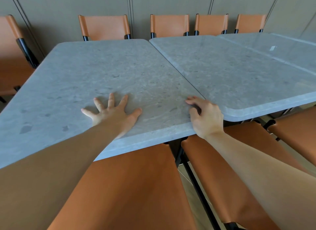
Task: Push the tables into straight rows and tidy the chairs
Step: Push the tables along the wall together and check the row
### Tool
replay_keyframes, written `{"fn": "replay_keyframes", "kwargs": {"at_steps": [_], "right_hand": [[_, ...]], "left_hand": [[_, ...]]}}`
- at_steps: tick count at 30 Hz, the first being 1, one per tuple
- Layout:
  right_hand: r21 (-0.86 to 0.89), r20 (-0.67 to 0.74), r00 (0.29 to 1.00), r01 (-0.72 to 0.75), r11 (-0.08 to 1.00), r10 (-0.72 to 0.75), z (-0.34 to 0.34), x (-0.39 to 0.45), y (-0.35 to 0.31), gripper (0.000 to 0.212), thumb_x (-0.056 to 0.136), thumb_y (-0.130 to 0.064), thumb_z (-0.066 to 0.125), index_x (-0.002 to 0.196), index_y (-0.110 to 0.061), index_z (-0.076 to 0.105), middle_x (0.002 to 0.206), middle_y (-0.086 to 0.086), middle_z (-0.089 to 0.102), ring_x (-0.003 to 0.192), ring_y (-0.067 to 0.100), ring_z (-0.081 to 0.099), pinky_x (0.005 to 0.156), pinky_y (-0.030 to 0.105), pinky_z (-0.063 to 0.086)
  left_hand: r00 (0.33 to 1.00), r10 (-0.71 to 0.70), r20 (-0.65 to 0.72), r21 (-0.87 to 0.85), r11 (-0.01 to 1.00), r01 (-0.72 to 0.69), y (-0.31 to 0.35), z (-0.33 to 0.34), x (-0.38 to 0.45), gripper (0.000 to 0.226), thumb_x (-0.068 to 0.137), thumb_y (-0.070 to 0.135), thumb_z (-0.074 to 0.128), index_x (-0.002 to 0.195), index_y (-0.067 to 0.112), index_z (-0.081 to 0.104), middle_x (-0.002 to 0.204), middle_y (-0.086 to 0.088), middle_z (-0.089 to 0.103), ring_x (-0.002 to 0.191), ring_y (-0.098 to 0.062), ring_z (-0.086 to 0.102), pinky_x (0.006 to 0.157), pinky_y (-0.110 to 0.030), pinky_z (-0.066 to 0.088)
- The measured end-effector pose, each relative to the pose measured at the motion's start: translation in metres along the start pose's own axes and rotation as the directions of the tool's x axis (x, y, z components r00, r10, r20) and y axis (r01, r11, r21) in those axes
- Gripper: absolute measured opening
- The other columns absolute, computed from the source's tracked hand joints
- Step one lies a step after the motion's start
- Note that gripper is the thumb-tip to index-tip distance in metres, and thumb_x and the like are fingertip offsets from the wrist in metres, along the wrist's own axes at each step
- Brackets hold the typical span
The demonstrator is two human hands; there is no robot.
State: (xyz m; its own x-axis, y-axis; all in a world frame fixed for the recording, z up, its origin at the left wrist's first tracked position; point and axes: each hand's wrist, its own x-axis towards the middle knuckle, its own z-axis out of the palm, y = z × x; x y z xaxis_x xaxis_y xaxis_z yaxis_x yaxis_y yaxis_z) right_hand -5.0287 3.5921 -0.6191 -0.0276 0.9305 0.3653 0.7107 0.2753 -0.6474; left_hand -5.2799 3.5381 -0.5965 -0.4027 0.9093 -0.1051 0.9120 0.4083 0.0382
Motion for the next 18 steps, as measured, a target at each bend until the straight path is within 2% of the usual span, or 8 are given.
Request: {"fn": "replay_keyframes", "kwargs": {"at_steps": [3, 14, 18], "right_hand": [[0.009, -0.004, 1.0, 0.001, 1.0, -0.001, 0.001, 0.002, -0.001, 0.047, 0.083, -0.034, 0.04, 0.116, -0.033, 0.073, 0.131, -0.02, 0.064, 0.125, 0.018, 0.058, 0.104, 0.043, 0.048], [-0.002, 0.012, 1.0, -0.001, 1.0, 0.001, 0.008, 0.013, 0.002, 0.047, 0.082, -0.036, 0.039, 0.117, -0.036, 0.071, 0.132, -0.022, 0.063, 0.122, 0.016, 0.058, 0.1, 0.039, 0.049], [-0.033, 0.034, 0.999, 0.005, 0.999, -0.004, 0.008, 0.011, 0.002, 0.046, 0.083, -0.034, 0.039, 0.119, -0.036, 0.067, 0.13, -0.021, 0.064, 0.117, 0.021, 0.06, 0.097, 0.041, 0.05]], "left_hand": [[1.0, -0.001, -0.002, -0.007, 1.0, 0.001, 0.0, 0.0, 0.004, 0.075, 0.09, 0.081, 0.009, 0.155, 0.052, -0.01, 0.169, 0.008, -0.013, 0.153, -0.041, -0.016, 0.113, -0.077, -0.004], [1.0, -0.002, -0.011, -0.002, 1.0, 0.002, 0.0, 0.0, 0.018, 0.074, 0.089, 0.083, 0.01, 0.154, 0.054, -0.01, 0.169, 0.009, -0.011, 0.154, -0.041, -0.014, 0.113, -0.077, -0.004], [1.0, -0.001, -0.005, -0.011, 1.0, 0.001, 0.0, 0.0, 0.015, 0.074, 0.089, 0.082, 0.01, 0.155, 0.054, -0.01, 0.169, 0.009, -0.012, 0.154, -0.041, -0.015, 0.113, -0.077, -0.005]]}}
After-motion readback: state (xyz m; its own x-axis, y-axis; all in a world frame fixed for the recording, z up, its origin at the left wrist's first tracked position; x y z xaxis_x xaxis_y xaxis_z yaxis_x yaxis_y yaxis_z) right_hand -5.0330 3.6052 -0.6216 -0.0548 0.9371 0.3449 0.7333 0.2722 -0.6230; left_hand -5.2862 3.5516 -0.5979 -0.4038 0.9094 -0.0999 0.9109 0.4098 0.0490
